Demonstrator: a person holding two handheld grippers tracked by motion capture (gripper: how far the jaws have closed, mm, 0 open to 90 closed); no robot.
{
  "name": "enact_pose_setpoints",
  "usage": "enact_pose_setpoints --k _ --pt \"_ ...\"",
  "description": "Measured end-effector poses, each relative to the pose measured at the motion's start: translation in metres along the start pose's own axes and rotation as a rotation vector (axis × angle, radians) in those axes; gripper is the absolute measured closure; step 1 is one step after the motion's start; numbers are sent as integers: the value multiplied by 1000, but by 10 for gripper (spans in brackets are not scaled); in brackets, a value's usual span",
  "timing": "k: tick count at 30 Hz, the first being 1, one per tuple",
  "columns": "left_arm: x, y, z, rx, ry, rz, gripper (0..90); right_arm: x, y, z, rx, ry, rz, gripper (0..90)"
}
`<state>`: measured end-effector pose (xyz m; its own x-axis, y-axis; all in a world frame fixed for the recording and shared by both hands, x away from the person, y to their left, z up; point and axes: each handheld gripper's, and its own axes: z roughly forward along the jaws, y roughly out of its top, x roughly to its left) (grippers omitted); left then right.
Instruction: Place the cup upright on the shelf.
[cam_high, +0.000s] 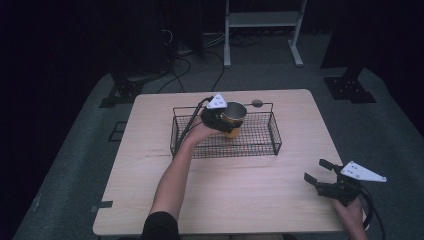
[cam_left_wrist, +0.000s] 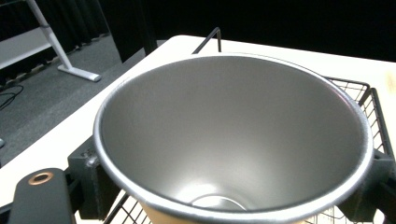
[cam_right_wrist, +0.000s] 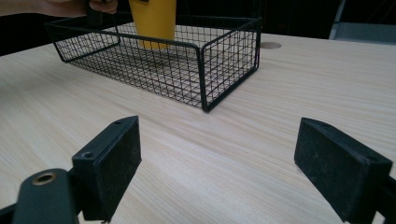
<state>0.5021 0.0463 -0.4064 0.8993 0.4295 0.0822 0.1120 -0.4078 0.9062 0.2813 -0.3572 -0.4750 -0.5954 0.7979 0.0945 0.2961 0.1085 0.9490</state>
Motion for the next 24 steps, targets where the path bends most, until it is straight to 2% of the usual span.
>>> enact_pose_setpoints --k 3,8,12,21,24 --pt "-1 -1 1 10 -4 11 118 0 0 0 -1 0 1 137" --pt "-2 -6 5 65 -34 22 120 0 0 0 -1 0 0 137" --pt "-3 -8 7 92 -37 38 119 0 0 0 -3 0 2 137" --pt "-1 -12 7 122 -34 47 107 -1 0 0 -4 1 3 137" --pt "-1 -12 6 118 -30 47 100 -1 0 0 -4 1 3 137"
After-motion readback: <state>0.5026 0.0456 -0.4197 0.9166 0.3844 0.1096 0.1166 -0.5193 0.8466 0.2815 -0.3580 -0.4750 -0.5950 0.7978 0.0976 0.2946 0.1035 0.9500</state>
